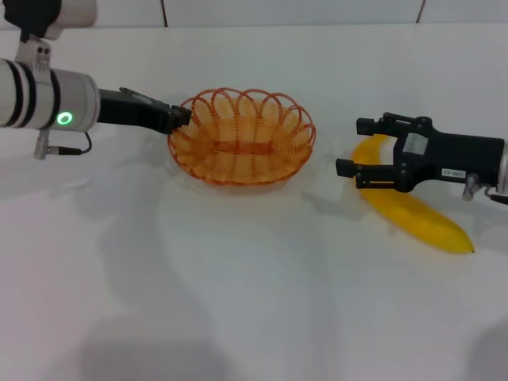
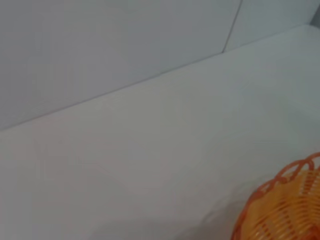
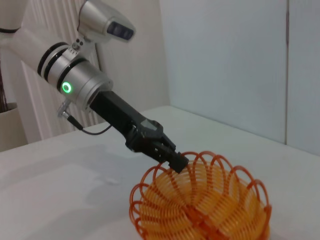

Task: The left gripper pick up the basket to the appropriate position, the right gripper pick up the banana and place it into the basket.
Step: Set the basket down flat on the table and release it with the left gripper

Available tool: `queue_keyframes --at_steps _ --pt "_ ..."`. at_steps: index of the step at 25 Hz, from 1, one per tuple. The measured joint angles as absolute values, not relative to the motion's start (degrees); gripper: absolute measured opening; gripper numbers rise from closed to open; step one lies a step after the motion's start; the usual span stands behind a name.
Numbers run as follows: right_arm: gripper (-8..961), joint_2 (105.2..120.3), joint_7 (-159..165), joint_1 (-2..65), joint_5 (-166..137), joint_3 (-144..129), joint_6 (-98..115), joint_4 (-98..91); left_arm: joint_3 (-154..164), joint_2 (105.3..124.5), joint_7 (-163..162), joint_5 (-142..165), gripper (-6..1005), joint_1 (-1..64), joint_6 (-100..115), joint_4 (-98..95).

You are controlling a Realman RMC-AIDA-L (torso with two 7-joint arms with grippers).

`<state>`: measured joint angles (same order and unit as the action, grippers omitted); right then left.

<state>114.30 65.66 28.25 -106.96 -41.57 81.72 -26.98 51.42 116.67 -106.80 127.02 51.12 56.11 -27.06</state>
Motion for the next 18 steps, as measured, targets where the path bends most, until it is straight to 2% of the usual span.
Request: queue_keyframes --at_steps 5,18 --pt "888 114.85 65.65 28.83 -106.96 -41.57 80.40 -26.90 51.45 116.95 -105.67 126.51 54 51.88 54.91 -24.97" --pt "889 114.87 65.65 28.92 -106.92 -41.57 80.33 -26.89 51.57 117.04 -105.04 125.38 57 52.65 54.96 -22.71"
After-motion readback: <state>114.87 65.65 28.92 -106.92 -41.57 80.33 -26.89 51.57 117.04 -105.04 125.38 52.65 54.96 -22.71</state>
